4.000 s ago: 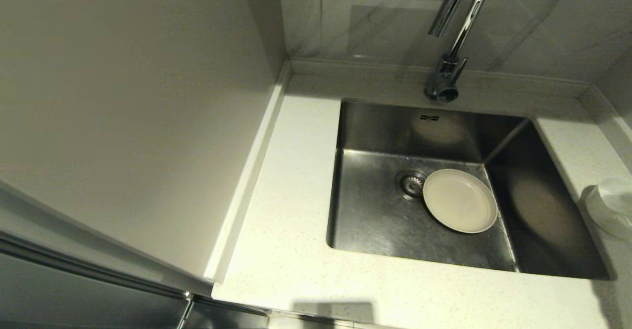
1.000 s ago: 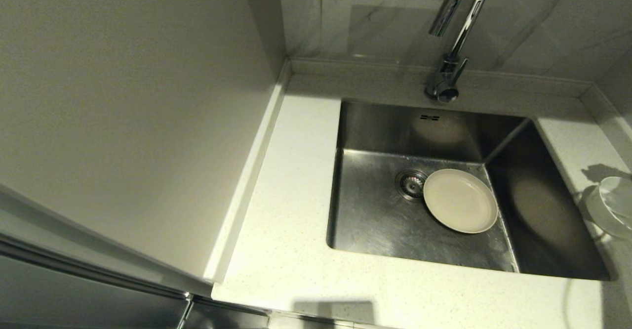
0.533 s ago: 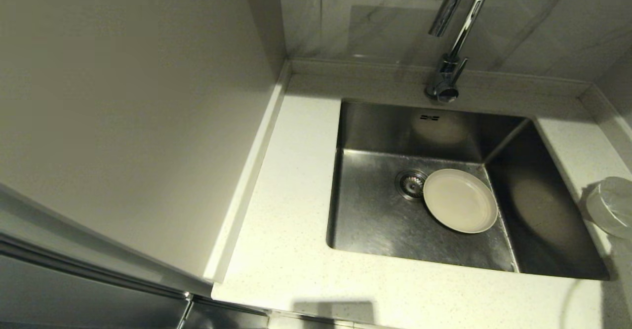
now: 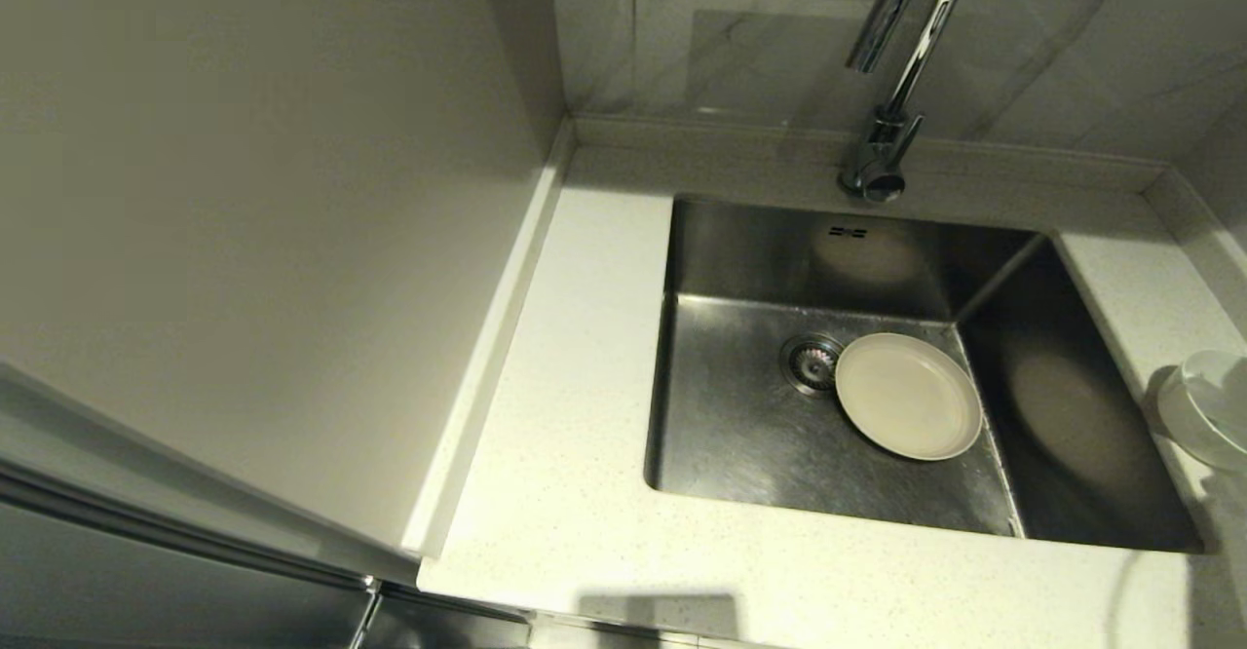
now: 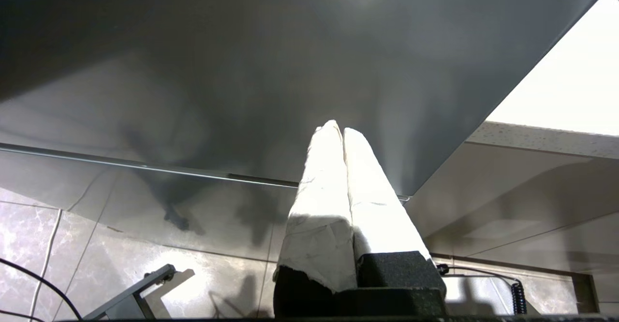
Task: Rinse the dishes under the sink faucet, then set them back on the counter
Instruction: Put a spoon into the sink
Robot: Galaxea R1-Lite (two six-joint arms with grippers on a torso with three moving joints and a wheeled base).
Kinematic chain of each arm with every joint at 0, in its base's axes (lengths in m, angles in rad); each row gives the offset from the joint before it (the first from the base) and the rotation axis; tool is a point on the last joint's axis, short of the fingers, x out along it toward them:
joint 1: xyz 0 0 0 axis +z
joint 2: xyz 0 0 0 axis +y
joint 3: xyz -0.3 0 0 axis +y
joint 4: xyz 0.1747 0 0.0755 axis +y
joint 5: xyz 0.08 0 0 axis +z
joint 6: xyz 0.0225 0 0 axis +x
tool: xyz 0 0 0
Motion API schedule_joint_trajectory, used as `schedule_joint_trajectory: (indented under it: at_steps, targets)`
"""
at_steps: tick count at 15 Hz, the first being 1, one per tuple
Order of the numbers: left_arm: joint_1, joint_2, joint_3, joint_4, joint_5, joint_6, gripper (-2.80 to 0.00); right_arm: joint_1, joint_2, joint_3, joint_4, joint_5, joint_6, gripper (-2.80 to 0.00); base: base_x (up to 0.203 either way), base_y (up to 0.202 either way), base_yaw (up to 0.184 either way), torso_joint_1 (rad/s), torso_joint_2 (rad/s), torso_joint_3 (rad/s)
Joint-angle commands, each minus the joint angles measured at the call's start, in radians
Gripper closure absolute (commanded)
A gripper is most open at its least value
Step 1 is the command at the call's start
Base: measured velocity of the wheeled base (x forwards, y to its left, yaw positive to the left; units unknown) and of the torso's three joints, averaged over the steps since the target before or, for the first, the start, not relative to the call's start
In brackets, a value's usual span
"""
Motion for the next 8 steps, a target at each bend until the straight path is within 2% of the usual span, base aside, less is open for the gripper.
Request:
schedule_joint_trajectory:
  at_steps: [1, 8]
  targets:
    - [0.000, -0.003, 0.000, 0.000, 0.001, -0.001, 0.00, 0.001, 0.045, 0.005, 0.005, -0.008, -0.005, -2.80, 0.000, 0.000, 0.000, 0.000, 0.00, 0.000]
    - [0.000, -0.003, 0.000, 0.000, 0.001, -0.001, 0.00, 0.009, 0.122, 0.014, 0.001, -0.016, -0.034, -2.80, 0.000, 0.000, 0.000, 0.000, 0.00, 0.000]
